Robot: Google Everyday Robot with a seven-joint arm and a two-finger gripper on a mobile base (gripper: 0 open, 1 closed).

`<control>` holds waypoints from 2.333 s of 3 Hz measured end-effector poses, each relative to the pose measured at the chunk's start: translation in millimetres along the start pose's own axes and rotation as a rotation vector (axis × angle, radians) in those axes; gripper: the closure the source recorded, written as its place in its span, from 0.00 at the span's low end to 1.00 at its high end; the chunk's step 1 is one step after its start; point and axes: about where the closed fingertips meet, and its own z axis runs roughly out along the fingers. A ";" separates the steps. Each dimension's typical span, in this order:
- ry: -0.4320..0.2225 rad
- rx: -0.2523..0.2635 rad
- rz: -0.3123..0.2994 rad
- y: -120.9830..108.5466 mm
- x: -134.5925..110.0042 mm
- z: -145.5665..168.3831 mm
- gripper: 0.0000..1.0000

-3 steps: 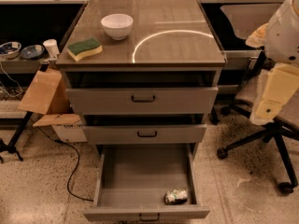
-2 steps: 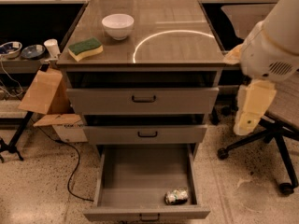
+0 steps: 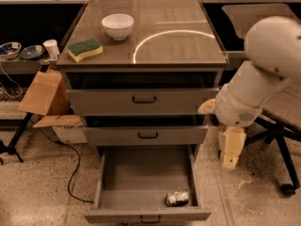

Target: Pick 7up can from bottom drawer and place on counter

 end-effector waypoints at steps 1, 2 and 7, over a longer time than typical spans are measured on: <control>-0.029 -0.068 0.006 10.2 27.0 48.9 0.00; -0.036 -0.070 0.063 20.9 49.8 100.1 0.00; -0.205 0.020 0.063 -68.6 61.4 293.6 0.00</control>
Offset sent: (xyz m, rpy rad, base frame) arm -0.0353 -0.0227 -0.1857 0.0412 0.0720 -0.1379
